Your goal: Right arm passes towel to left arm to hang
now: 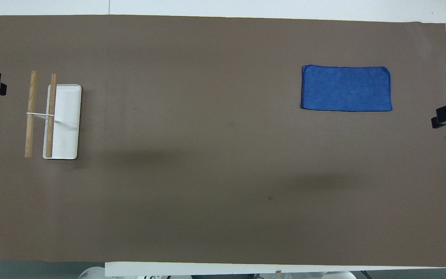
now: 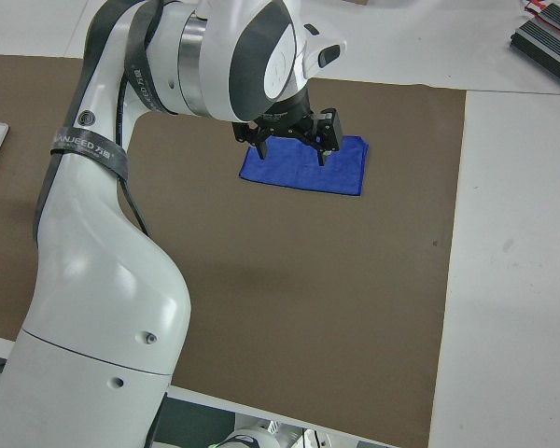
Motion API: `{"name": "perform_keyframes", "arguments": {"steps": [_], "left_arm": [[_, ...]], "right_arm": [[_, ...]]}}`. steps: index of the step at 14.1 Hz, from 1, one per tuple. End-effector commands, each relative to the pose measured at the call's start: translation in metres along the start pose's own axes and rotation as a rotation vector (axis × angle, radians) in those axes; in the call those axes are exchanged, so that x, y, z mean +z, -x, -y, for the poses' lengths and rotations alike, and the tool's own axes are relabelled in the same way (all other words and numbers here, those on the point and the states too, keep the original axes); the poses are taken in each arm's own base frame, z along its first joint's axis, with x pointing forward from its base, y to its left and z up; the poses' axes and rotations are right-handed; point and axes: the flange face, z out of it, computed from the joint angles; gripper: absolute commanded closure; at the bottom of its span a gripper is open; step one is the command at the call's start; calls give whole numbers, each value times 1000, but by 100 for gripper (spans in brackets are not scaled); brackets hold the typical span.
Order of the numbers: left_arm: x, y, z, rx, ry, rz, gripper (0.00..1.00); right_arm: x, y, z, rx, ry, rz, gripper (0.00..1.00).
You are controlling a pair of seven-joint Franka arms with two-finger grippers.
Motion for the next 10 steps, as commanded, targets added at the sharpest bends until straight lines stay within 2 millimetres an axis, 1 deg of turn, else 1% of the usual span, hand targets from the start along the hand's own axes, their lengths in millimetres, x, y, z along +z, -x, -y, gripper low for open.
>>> {"name": "perform_keyframes", "arguments": {"steps": [1, 2, 3, 4, 5, 8, 9, 10], "left_arm": [[0, 8, 1, 1, 7, -11, 0], [-1, 8, 1, 1, 6, -13, 0], [0, 8, 2, 0, 7, -11, 0], [-1, 8, 1, 1, 6, -13, 0], [0, 8, 2, 0, 7, -11, 0], [0, 8, 1, 1, 7, -11, 0], [0, 8, 2, 0, 7, -11, 0], [0, 8, 2, 0, 7, -11, 0]], "right_arm": [[25, -13, 14, -42, 14, -68, 0], [43, -26, 28, -63, 17, -84, 0], [75, -44, 38, -58, 17, -85, 0], [96, -57, 45, -40, 15, -107, 0], [124, -69, 49, -23, 12, -113, 0], [198, -101, 53, -11, -18, -134, 0], [222, -108, 52, -1, -30, -123, 0], [246, -111, 53, -7, -30, -101, 0]]}}
